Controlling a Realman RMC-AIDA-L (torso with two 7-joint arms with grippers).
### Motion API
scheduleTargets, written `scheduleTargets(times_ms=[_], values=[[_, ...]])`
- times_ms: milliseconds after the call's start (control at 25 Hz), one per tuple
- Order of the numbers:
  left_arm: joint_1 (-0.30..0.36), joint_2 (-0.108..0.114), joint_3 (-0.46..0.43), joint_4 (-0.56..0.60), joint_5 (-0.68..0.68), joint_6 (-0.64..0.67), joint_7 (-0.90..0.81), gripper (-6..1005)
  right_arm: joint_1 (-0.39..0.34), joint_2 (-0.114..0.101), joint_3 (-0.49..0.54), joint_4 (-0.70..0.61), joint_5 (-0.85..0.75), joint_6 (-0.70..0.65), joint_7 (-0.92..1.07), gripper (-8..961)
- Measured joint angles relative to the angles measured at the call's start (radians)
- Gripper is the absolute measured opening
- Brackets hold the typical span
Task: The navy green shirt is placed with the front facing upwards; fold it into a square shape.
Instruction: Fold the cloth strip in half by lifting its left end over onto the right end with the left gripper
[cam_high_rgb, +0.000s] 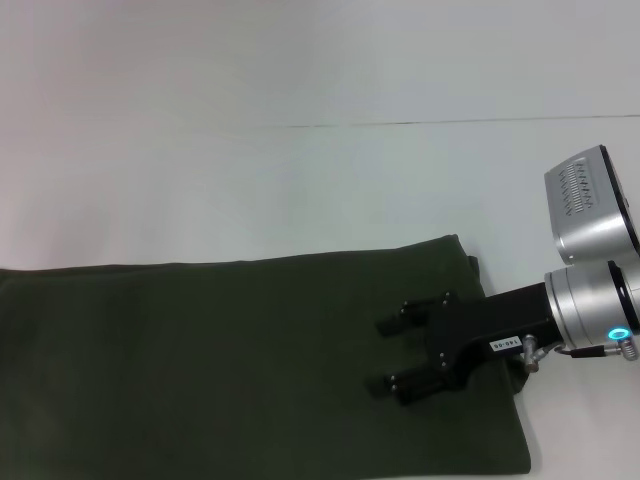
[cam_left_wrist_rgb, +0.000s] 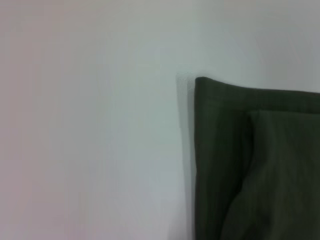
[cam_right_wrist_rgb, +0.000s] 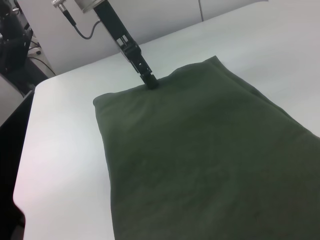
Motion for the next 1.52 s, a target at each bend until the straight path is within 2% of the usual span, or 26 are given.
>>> scheduleTargets(times_ms=[800, 1440, 1520], values=[[0.002, -0.002, 0.002, -0.019, 0.000, -0.003, 0.010, 621, 0.000, 0.000, 0.000, 0.000, 0.000, 0.001, 0.000, 900], [-0.012, 0.003, -0.005, -0.045, -0.001, 0.009, 0.011, 618, 0.001, 0.000, 0.000, 0.000, 0.000, 0.000, 0.000, 900], [-0.020, 0.010, -0.010, -0.068, -0.004, 0.013, 0.010, 617, 0.001, -0.001, 0.000, 0.000, 0.000, 0.000, 0.000, 900]])
